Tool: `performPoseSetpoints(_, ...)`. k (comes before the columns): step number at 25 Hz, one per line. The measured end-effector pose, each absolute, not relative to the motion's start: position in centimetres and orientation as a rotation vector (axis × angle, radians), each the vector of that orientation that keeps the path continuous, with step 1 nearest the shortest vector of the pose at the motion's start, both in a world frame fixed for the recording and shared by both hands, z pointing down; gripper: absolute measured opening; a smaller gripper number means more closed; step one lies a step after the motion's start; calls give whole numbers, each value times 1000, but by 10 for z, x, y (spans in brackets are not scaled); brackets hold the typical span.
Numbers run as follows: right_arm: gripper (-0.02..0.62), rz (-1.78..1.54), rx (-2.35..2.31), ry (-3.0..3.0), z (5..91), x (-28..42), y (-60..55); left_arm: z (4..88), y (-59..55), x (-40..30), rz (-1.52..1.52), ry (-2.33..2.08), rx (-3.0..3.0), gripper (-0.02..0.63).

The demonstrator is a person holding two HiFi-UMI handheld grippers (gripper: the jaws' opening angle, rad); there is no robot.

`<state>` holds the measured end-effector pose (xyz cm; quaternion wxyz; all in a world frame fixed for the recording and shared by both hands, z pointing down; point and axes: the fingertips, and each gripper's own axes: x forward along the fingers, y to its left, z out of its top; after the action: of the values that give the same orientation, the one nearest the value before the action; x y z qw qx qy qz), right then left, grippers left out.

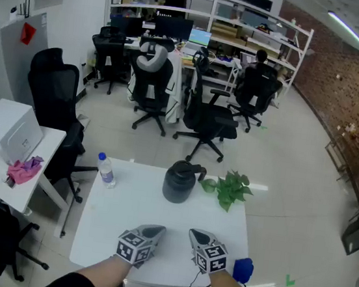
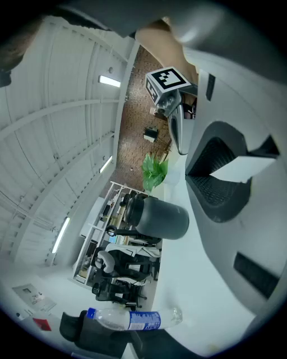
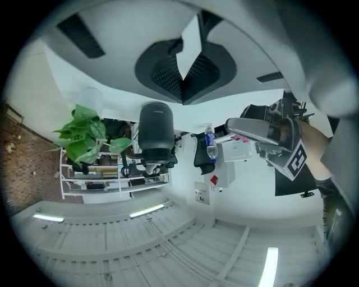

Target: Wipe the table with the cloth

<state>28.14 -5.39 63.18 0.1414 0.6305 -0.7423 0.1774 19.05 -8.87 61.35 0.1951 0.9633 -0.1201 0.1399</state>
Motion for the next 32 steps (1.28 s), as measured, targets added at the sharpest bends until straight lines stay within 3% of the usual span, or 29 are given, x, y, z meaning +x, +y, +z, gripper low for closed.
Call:
performPoseSetpoints(7,32,438,1842,-2066,616,344,-6,603,-47,261,391,-169,2735,2)
performPoseSetpoints(8,78,433,1848,-2044,615,356,7,604,-38,272,396,-136,2736,2)
performPoseSetpoints(11,127,432,1869,-1958,620,395,53,610,-8,307,423,-27,2736,2)
performPoseSetpoints(17,285,585,1841,-1793,659,454,138,624,59,362,484,173,2722,2)
performPoseSetpoints(21,338,651,1678,-1713,698,467,177,632,93,380,530,258,2708,2)
performPoseSetpoints(29,339,698,1476,-1666,753,471,206,647,115,393,597,299,2694,2)
performPoseSetpoints(32,232,664,1438,-1657,759,471,207,649,113,392,608,289,2692,2)
